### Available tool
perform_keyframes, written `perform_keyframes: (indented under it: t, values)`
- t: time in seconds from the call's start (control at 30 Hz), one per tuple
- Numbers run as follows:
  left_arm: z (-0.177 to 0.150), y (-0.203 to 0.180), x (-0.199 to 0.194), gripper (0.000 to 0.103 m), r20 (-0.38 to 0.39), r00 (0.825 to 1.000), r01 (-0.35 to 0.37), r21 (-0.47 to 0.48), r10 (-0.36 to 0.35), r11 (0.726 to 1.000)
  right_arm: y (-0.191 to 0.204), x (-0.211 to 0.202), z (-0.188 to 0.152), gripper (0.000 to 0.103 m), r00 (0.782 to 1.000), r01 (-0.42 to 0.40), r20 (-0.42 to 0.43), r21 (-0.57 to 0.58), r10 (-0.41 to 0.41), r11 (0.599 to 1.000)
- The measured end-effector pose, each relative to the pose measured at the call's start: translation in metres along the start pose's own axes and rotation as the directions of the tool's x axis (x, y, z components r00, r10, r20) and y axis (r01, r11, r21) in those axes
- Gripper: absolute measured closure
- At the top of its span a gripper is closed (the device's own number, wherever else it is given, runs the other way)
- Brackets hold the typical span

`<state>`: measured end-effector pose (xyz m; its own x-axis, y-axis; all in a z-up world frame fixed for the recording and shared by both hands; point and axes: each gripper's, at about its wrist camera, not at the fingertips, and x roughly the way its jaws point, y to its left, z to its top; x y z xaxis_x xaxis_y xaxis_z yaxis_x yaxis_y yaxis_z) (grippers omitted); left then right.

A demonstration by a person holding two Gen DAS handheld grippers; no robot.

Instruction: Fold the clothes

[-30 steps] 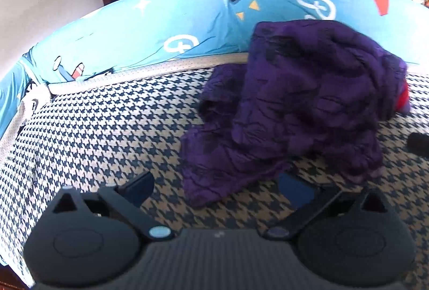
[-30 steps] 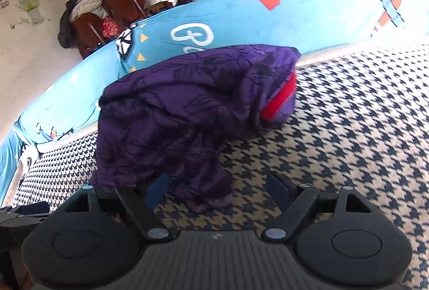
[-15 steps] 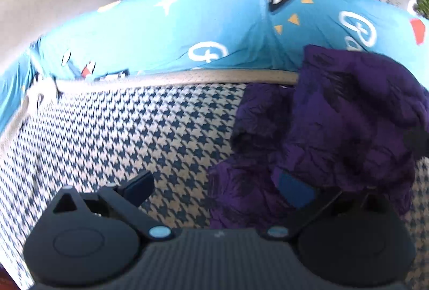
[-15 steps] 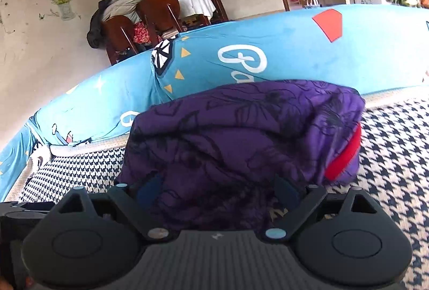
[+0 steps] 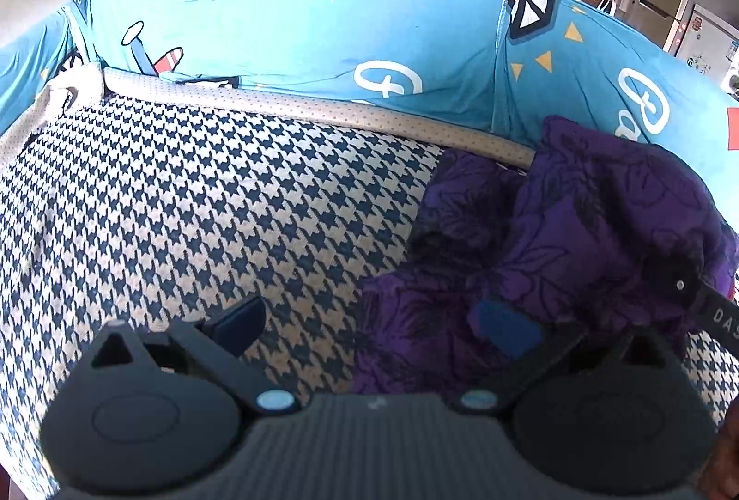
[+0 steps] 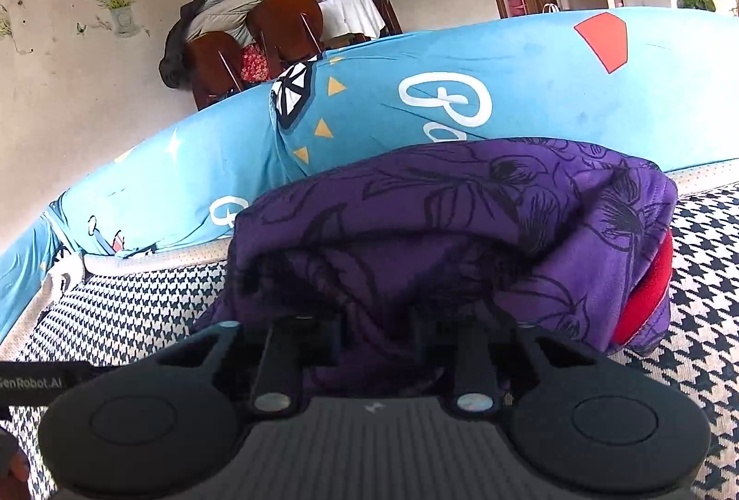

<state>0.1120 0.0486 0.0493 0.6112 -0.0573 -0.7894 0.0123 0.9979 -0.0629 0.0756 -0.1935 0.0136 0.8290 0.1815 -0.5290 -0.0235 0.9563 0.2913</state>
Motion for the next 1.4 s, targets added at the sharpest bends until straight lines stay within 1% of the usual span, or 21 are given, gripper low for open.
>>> perform_keyframes:
  t: [0.13, 0.27, 0.37, 0.5, 0.63, 0.77, 0.87, 1.0, 1.07, 1.2, 1.23, 1.27, 1.33, 1.37, 1.4]
  values:
    - [0.001, 0.003, -0.006, 0.000, 0.021, 1.000, 0.006, -0.002, -0.006, 1.000, 0.006, -0.008, -0.006, 0.087, 1.000, -0.012, -0.002, -0.035, 0.012, 0.999]
    - [0.004, 0.007, -0.010, 0.000, 0.045, 0.999, -0.002, -0.012, 0.003, 1.000, 0.022, -0.022, -0.017, 0.088, 0.999, -0.033, -0.005, -0.101, 0.032, 0.994]
    - [0.005, 0.008, -0.015, 0.000, 0.070, 0.998, 0.004, -0.004, -0.004, 1.000, 0.038, -0.033, -0.031, 0.088, 0.999, -0.051, -0.018, -0.182, 0.049, 0.982]
    - [0.005, 0.005, -0.026, 0.000, 0.125, 0.992, 0.010, 0.032, -0.014, 0.999, 0.059, -0.045, -0.053, 0.088, 0.996, -0.082, -0.059, -0.264, 0.068, 0.961]
    - [0.003, 0.000, -0.033, 0.000, 0.157, 0.985, 0.061, 0.057, -0.070, 0.996, 0.074, -0.052, -0.076, 0.088, 0.988, -0.127, -0.128, -0.326, 0.090, 0.937]
    - [-0.002, -0.007, -0.030, 0.000, 0.126, 0.981, 0.134, 0.085, -0.144, 0.987, 0.081, -0.056, -0.091, 0.086, 0.981, -0.149, -0.171, -0.367, 0.091, 0.918]
    - [-0.007, -0.014, -0.024, 0.000, 0.094, 0.982, 0.155, 0.111, -0.166, 0.982, 0.078, -0.062, -0.091, 0.083, 0.976, -0.175, -0.190, -0.365, 0.111, 0.914]
    - [-0.015, -0.025, -0.012, 0.000, 0.063, 0.988, 0.128, 0.161, -0.140, 0.979, 0.072, -0.075, -0.085, 0.081, 0.969, -0.206, -0.206, -0.351, 0.139, 0.914]
    - [-0.017, -0.028, -0.007, 0.000, 0.051, 0.992, 0.103, 0.176, -0.113, 0.979, 0.068, -0.084, -0.080, 0.081, 0.967, -0.221, -0.200, -0.348, 0.159, 0.911]
    - [-0.022, -0.029, 0.006, 0.000, 0.016, 0.999, 0.024, 0.218, -0.028, 0.976, 0.057, -0.103, -0.068, 0.081, 0.977, -0.200, -0.136, -0.353, 0.161, 0.914]
    - [-0.024, -0.029, 0.008, 0.000, 0.015, 1.000, 0.007, 0.230, -0.011, 0.973, 0.054, -0.106, -0.064, 0.081, 0.983, -0.177, -0.116, -0.346, 0.145, 0.922]
    - [-0.025, -0.029, 0.010, 0.000, 0.018, 1.000, -0.010, 0.243, 0.006, 0.970, 0.050, -0.108, -0.061, 0.081, 0.987, -0.152, -0.096, -0.338, 0.126, 0.929]
    - [-0.028, -0.029, 0.013, 0.000, 0.026, 0.999, -0.040, 0.265, 0.035, 0.963, 0.039, -0.109, -0.052, 0.081, 0.997, -0.071, -0.045, -0.327, 0.060, 0.942]
    - [-0.028, -0.028, 0.013, 0.000, 0.026, 0.999, -0.045, 0.267, 0.039, 0.963, 0.033, -0.111, -0.049, 0.081, 0.999, -0.031, -0.019, -0.320, 0.026, 0.947]
    - [-0.028, -0.026, 0.014, 0.000, 0.027, 0.999, -0.048, 0.270, 0.043, 0.962, 0.027, -0.112, -0.045, 0.078, 1.000, 0.009, 0.006, -0.310, -0.008, 0.951]
